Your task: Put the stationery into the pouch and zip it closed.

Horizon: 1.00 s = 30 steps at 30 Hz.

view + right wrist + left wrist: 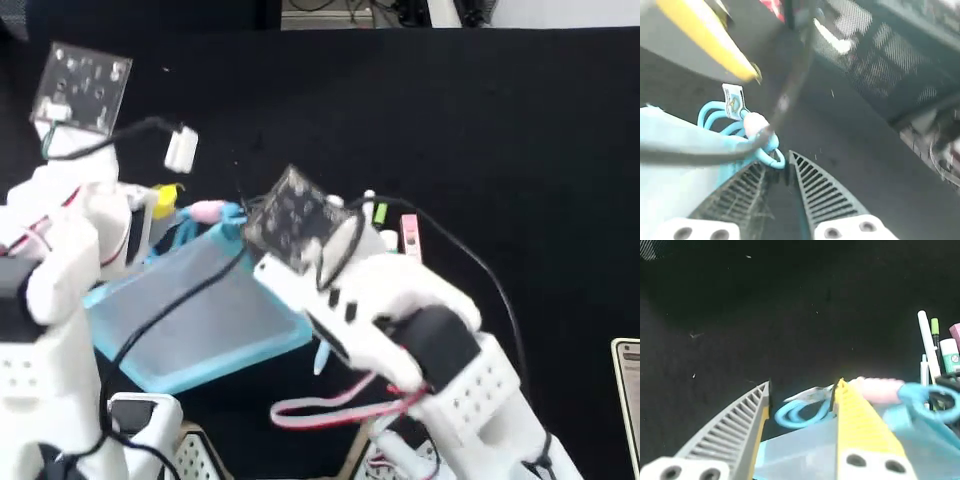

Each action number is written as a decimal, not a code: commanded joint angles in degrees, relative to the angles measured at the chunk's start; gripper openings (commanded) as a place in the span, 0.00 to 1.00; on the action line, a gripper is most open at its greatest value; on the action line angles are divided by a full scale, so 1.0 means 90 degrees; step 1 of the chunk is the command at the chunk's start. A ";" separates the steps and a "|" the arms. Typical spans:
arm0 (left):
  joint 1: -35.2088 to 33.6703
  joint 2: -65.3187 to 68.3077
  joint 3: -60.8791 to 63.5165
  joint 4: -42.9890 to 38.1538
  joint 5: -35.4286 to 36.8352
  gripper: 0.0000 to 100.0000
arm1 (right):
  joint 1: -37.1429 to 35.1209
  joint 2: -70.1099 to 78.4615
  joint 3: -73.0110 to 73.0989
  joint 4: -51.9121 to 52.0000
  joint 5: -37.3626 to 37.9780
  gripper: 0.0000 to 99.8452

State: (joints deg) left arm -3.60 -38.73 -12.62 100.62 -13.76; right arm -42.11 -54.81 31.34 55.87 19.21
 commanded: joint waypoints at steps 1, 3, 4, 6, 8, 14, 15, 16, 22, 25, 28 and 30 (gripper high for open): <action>-0.0112 -0.0625 0.0405 0.0029 -0.0088 0.21 | -0.0440 -0.0493 -0.0288 0.0020 -0.0020 0.01; -0.0112 -0.0928 0.0484 0.0029 -0.0088 0.21 | -0.0527 -0.0591 -0.0259 0.0029 -0.0010 0.01; -0.0112 -0.1094 0.0493 0.0029 -0.0078 0.21 | -0.0557 -0.0591 -0.0220 0.0049 0.0000 0.01; -0.0044 -0.1465 0.0464 0.0029 -0.0078 0.21 | -0.0557 -0.0581 -0.0122 0.0029 0.0000 0.01; -0.0044 -0.1739 0.0484 0.0020 -0.0078 0.21 | -0.0557 -0.0591 -0.0103 -0.0039 0.0010 0.01; -0.0063 -0.2168 0.0894 0.0020 -0.0078 0.21 | -0.0508 -0.0581 -0.0103 -0.0391 0.0459 0.01; -0.0063 -0.2227 0.0884 0.0020 -0.0078 0.21 | -0.0508 -0.0581 -0.0151 -0.0400 0.0576 0.01; -0.0054 -0.2266 0.0884 0.0010 -0.0068 0.21 | -0.0508 -0.0581 -0.0269 -0.0342 0.0654 0.01; -0.0054 -0.2335 0.0884 -0.0176 0.0391 0.21 | -0.0215 -0.0581 -0.1109 0.0186 0.1026 0.01; -0.0054 -0.2325 0.0884 -0.0176 0.0400 0.21 | -0.0068 -0.0571 -0.1372 0.0400 0.1201 0.01; -0.0054 -0.2335 0.0884 -0.0176 0.0410 0.21 | 0.0059 -0.0571 -0.1499 0.0440 0.1201 0.01; -0.0054 -0.2374 0.0884 -0.0176 0.0420 0.21 | 0.0059 -0.0562 -0.1480 0.0440 0.1201 0.01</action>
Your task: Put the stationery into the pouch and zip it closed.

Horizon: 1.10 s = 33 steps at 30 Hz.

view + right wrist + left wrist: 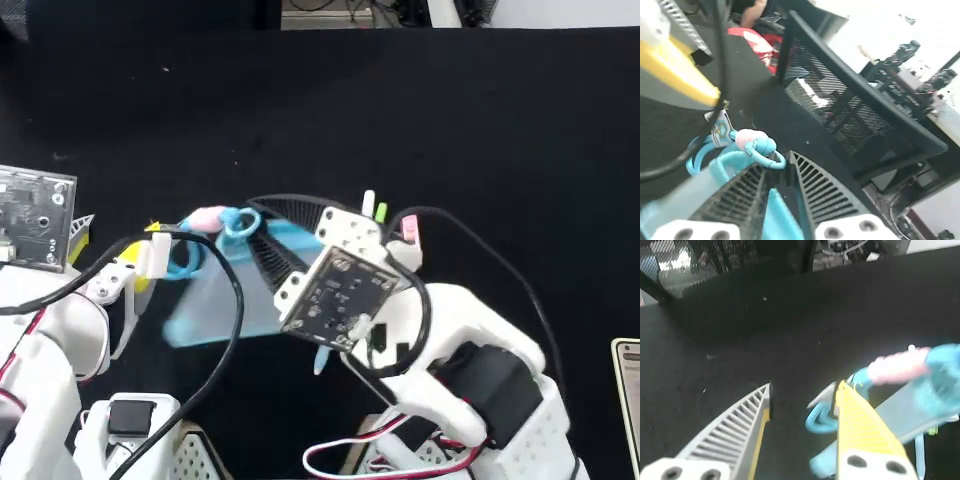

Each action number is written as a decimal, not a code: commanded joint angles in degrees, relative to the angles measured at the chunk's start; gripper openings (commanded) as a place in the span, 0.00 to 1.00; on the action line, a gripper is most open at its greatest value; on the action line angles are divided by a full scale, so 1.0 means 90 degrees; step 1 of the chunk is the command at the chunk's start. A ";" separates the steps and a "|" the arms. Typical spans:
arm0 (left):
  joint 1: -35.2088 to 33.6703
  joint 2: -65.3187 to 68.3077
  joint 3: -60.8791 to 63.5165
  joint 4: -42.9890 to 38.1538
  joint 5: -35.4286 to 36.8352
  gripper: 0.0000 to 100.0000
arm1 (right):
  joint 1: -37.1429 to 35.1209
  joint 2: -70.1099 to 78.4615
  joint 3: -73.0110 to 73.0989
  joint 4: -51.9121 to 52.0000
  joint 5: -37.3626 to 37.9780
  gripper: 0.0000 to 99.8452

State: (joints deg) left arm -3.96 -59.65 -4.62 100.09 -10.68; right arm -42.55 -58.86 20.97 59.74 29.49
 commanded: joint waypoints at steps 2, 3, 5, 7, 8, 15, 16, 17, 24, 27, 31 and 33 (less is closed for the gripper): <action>-0.0005 -0.0049 -0.0005 -0.0117 0.0176 0.21 | 0.0088 0.0015 -0.0278 0.0147 0.0029 0.01; -0.0005 -0.0020 -0.0005 -0.0117 0.0293 0.21 | 0.0088 0.0112 -0.0239 0.0234 0.0029 0.01; -0.0005 0.0000 0.0024 -0.0107 0.0527 0.21 | 0.0078 0.0269 -0.0073 0.0254 0.0020 0.01; 0.0034 0.0010 0.0063 -0.0107 0.0781 0.22 | 0.0078 0.0327 0.0122 0.0117 0.0020 0.01; 0.0151 0.0010 0.0063 -0.0107 0.0821 0.22 | 0.0078 0.0327 0.0230 0.0039 0.0020 0.01; 0.1089 0.0488 0.0200 -0.0117 0.1055 0.22 | 0.0117 0.0337 0.0405 0.0039 0.0029 0.01; 0.1099 0.0606 0.0190 -0.0117 0.1192 0.22 | 0.0117 0.0337 0.0405 0.0039 0.0020 0.01; 0.1079 0.0713 0.0181 -0.0088 0.1270 0.22 | 0.0117 0.0337 0.0405 0.0049 0.0020 0.01; 0.1070 0.0488 -0.0513 -0.0098 0.1739 0.22 | 0.0117 0.0337 0.0767 0.0000 0.0059 0.01; 0.1070 0.0322 -0.0864 -0.0059 0.1944 0.22 | 0.0117 0.0327 0.0786 -0.0010 0.0059 0.01; 0.1070 0.0254 -0.0806 0.0098 0.1973 0.22 | 0.0127 0.0327 0.0786 -0.0010 0.0059 0.01; 0.1079 0.0195 -0.0513 0.0098 0.1954 0.22 | 0.0127 0.0327 0.0806 -0.0010 0.0059 0.01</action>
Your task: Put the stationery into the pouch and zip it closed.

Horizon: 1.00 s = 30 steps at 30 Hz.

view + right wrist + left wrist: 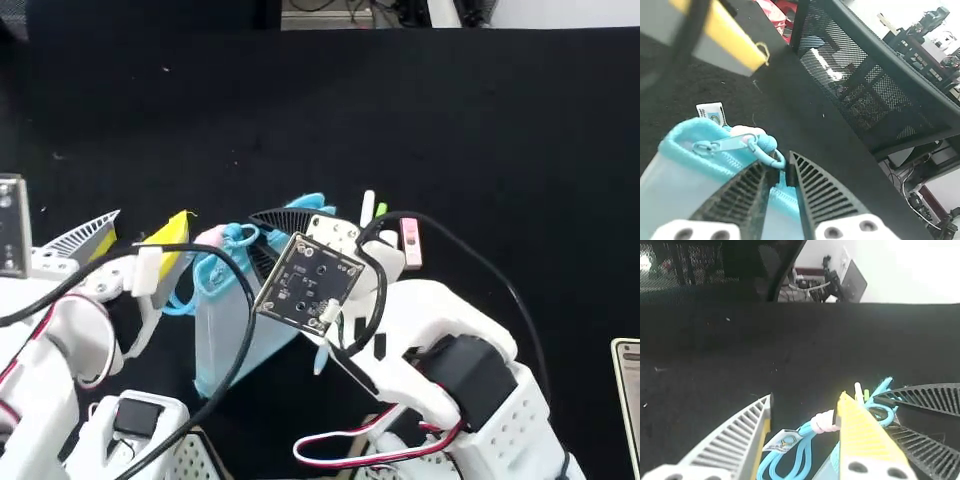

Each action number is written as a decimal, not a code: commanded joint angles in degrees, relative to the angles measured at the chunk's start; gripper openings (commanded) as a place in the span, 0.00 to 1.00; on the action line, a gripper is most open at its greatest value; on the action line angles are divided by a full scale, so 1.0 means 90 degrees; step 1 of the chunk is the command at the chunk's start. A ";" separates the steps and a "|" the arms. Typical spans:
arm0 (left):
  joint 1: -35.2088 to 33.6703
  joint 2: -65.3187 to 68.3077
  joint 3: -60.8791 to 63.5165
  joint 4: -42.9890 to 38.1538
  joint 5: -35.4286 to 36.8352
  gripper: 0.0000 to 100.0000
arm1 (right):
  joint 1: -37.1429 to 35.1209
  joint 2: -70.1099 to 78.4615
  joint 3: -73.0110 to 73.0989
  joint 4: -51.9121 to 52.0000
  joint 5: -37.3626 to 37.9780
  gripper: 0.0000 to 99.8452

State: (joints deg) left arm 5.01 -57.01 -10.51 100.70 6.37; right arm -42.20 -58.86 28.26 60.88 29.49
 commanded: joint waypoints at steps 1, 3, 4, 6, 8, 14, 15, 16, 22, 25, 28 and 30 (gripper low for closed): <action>0.0073 -0.0117 0.0308 0.0029 0.0059 0.22 | 0.0088 0.0327 -0.0005 -0.0127 0.0059 0.01; 0.0073 -0.0127 0.0718 0.0029 0.0059 0.22 | 0.0088 0.0327 -0.0005 -0.0127 0.0059 0.01; 0.0073 -0.0127 0.0923 0.0029 0.0078 0.22 | 0.0098 0.0327 -0.0005 -0.0127 0.0059 0.01; 0.0073 -0.0137 0.1236 0.0029 0.0088 0.22 | 0.0186 0.0337 0.0005 -0.0127 0.0059 0.01; 0.0073 -0.0137 0.1324 0.0029 0.0098 0.22 | 0.0410 0.0366 0.0015 -0.0234 0.0068 0.01; 0.0083 -0.0127 0.0708 0.0000 0.0117 0.22 | 0.0791 0.0337 0.0767 -0.1045 0.0068 0.01; 0.0093 -0.0117 0.0474 -0.0010 0.0156 0.22 | 0.0781 0.0337 0.0864 -0.1123 0.0068 0.01; 0.0112 -0.0117 0.0210 -0.0010 0.0283 0.22 | 0.0781 0.0337 0.0962 -0.1231 0.0068 0.01; 0.0142 -0.0137 -0.0464 0.0010 0.0694 0.27 | 0.0772 0.0366 0.1138 -0.1651 0.0049 0.01; 0.0142 -0.0049 -0.0093 -0.0010 0.0684 0.27 | 0.0713 0.0366 0.1128 -0.1661 0.0049 0.01; 0.0142 0.0215 0.0405 -0.0342 0.0684 0.26 | 0.0449 0.0376 0.1148 -0.1661 0.0049 0.01; 0.0142 0.0469 0.0484 -0.0303 0.0684 0.25 | 0.0352 0.0376 0.1138 -0.1661 0.0049 0.01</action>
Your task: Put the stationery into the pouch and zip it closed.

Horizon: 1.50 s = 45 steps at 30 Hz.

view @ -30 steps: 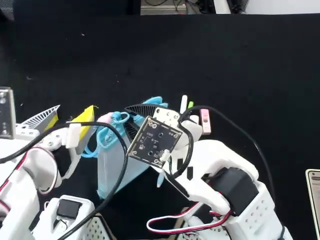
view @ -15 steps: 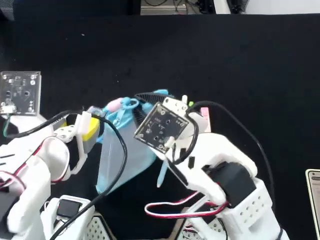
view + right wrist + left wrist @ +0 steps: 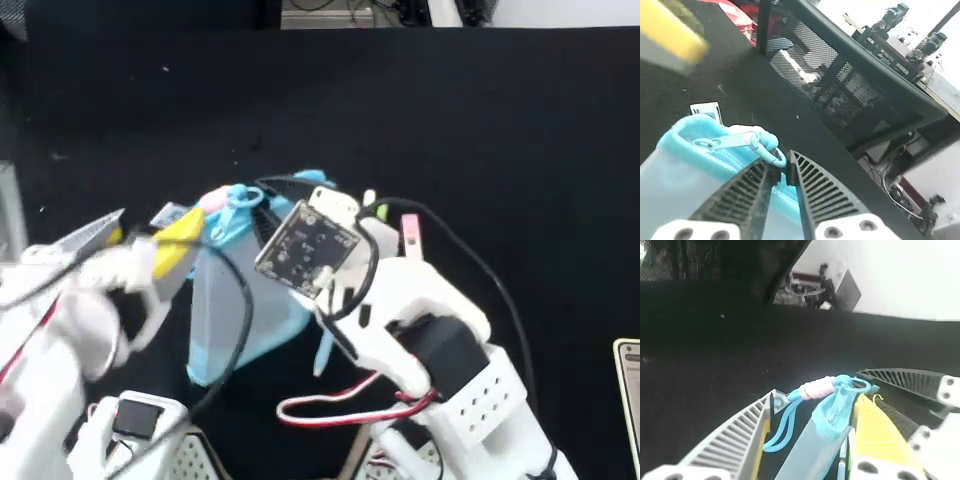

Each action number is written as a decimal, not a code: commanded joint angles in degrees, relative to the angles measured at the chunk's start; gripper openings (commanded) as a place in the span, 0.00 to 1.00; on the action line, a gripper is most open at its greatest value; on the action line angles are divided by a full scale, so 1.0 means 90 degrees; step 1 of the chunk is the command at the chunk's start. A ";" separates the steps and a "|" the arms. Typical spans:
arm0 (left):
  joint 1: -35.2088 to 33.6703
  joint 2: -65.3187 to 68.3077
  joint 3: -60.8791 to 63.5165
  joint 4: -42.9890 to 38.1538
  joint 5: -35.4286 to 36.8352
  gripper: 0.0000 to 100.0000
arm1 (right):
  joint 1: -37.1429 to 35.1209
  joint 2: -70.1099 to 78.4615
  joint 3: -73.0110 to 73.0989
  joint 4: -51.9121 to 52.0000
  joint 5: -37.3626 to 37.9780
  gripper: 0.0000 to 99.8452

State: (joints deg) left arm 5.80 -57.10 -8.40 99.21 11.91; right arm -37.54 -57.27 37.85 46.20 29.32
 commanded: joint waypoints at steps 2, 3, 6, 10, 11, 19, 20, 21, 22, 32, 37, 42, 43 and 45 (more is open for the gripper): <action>0.0054 0.0781 0.0249 0.0117 0.0068 0.25 | -0.0156 0.0200 0.0073 -0.0039 0.0068 0.01; 0.0054 0.0879 0.0269 0.0195 0.0068 0.25 | -0.0156 0.0200 0.0073 -0.0039 0.0078 0.01; -0.0005 0.1016 0.0190 0.0186 0.0068 0.25 | -0.0039 0.0200 0.0103 -0.0039 0.0078 0.01; -0.0005 0.0967 -0.0063 0.0186 0.0068 0.25 | 0.0186 0.0200 0.0103 -0.0147 0.0078 0.01; -0.0005 0.0957 -0.0093 0.0186 0.0068 0.25 | 0.0264 0.0200 0.0122 -0.0215 0.0078 0.01; 0.0034 0.0811 0.0552 0.0186 0.0068 0.25 | 0.0440 0.0200 0.0112 -0.0264 0.0078 0.01; 0.0044 0.0811 0.0640 0.0186 0.0068 0.25 | 0.0440 0.0200 0.0122 -0.0264 0.0078 0.01; 0.0044 0.0840 0.0718 0.0186 0.0068 0.25 | 0.0440 0.0200 0.0122 -0.0254 0.0078 0.01; 0.0044 0.0860 0.0777 0.0186 0.0068 0.25 | 0.0440 0.0200 0.0122 -0.0254 0.0078 0.01; 0.0054 0.0791 0.0718 0.0186 0.0068 0.18 | 0.0449 0.0200 0.0122 -0.0254 0.0078 0.01; 0.0054 0.0791 0.0728 0.0186 0.0068 0.04 | 0.0440 0.0161 0.0083 -0.0254 0.0068 0.01; 0.0054 0.0791 0.0708 0.0186 0.0068 0.03 | 0.0205 0.0151 0.0073 -0.0264 0.0039 0.01; 0.0054 0.0791 0.0728 0.0186 0.0068 0.03 | 0.0137 0.0151 0.0073 -0.0264 0.0039 0.01; 0.0054 0.0791 0.0757 0.0186 0.0068 0.03 | 0.0098 0.0151 0.0073 -0.0264 0.0039 0.01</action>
State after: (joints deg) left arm 5.71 -49.89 -1.71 100.62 12.00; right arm -35.52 -56.13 39.78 44.53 29.49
